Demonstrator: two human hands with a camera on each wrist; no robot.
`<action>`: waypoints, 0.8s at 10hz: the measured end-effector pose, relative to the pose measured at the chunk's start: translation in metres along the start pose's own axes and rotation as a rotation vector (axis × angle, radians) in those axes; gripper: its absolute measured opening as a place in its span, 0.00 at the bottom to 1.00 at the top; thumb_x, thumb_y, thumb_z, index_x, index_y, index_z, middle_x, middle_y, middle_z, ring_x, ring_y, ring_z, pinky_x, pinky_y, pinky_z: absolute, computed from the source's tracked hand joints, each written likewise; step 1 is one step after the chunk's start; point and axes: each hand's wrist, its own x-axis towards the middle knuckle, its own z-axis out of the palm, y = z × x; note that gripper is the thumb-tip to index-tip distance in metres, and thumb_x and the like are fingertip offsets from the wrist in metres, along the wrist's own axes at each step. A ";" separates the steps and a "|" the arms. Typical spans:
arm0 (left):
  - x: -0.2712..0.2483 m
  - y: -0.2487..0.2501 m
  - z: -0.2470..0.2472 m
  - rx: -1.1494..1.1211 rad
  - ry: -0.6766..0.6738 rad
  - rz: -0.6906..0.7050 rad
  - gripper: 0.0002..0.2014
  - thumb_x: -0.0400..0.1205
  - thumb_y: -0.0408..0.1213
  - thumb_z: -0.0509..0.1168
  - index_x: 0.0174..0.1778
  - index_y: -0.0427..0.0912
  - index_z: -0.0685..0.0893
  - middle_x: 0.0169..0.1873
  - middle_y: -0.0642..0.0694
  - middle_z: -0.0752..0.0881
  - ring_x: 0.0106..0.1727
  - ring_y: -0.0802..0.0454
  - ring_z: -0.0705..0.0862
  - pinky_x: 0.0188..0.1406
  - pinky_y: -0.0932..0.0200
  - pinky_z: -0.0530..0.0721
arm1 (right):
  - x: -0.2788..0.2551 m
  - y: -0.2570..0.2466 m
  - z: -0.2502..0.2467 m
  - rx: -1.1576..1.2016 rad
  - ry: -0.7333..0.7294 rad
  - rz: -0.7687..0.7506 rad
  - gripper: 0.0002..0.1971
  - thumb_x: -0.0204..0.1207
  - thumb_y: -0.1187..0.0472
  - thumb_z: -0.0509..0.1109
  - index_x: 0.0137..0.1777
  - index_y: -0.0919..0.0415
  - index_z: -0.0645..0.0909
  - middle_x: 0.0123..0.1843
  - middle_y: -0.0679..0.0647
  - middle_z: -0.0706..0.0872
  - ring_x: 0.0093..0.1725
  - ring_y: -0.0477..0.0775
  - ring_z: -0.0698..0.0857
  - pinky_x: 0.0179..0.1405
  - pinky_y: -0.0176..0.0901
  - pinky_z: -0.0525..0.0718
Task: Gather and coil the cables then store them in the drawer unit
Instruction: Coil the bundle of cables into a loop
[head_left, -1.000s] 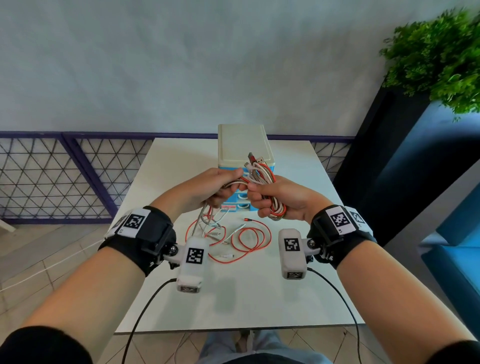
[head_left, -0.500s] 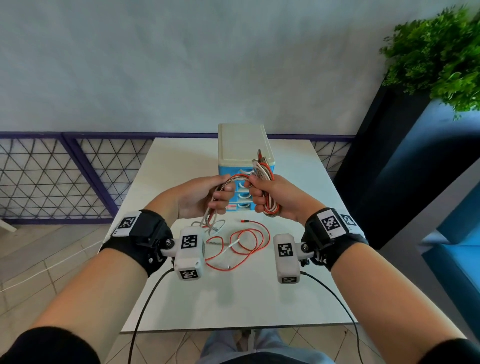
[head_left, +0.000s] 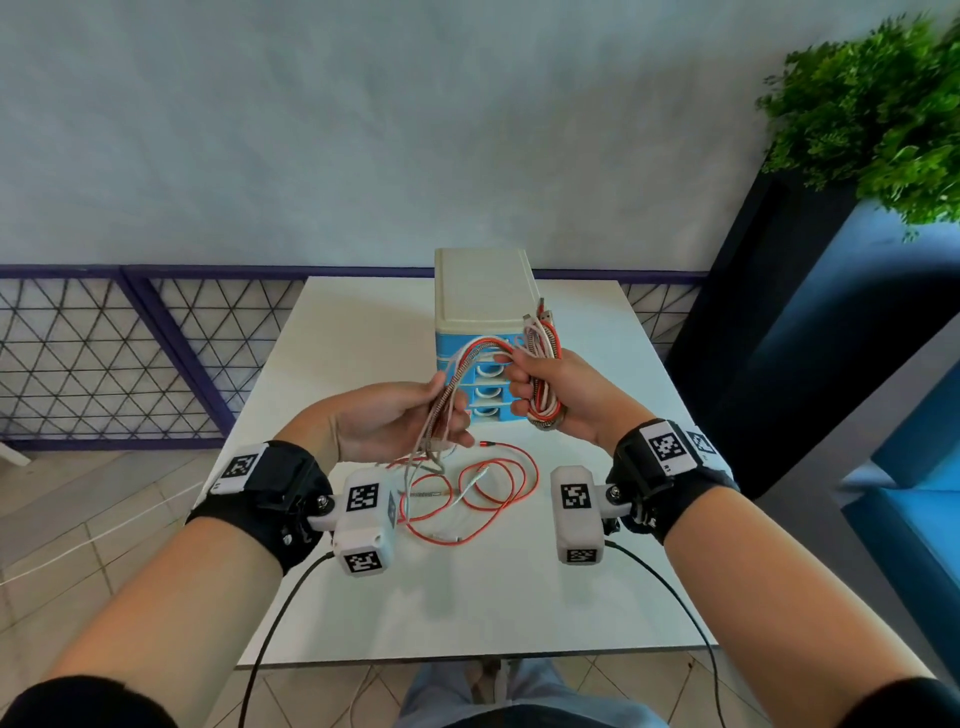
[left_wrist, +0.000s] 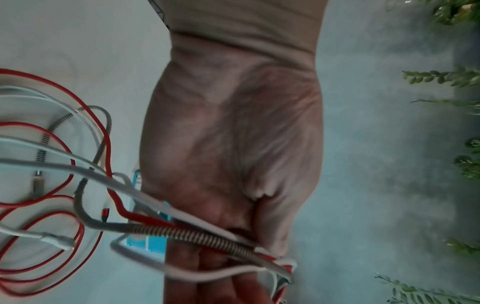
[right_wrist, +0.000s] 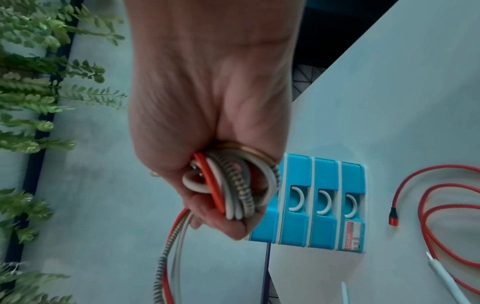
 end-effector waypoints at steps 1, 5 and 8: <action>0.001 0.002 0.010 0.086 0.060 0.022 0.16 0.87 0.44 0.47 0.39 0.42 0.73 0.28 0.50 0.74 0.32 0.53 0.79 0.63 0.51 0.72 | 0.003 0.005 0.001 -0.077 0.082 -0.030 0.10 0.86 0.60 0.59 0.52 0.65 0.78 0.30 0.51 0.75 0.26 0.44 0.75 0.25 0.35 0.78; 0.032 -0.001 0.085 0.918 0.610 0.325 0.18 0.89 0.46 0.45 0.65 0.42 0.71 0.43 0.46 0.82 0.42 0.51 0.83 0.40 0.56 0.81 | 0.004 0.006 0.025 -0.127 0.047 -0.002 0.38 0.78 0.30 0.45 0.57 0.61 0.83 0.48 0.60 0.91 0.50 0.56 0.91 0.50 0.46 0.89; 0.049 0.011 0.119 0.461 0.643 0.414 0.11 0.88 0.39 0.52 0.42 0.56 0.74 0.65 0.33 0.80 0.51 0.64 0.86 0.72 0.43 0.72 | -0.002 0.008 0.018 -0.086 0.038 0.003 0.21 0.73 0.40 0.69 0.51 0.58 0.82 0.40 0.54 0.86 0.37 0.51 0.86 0.39 0.45 0.83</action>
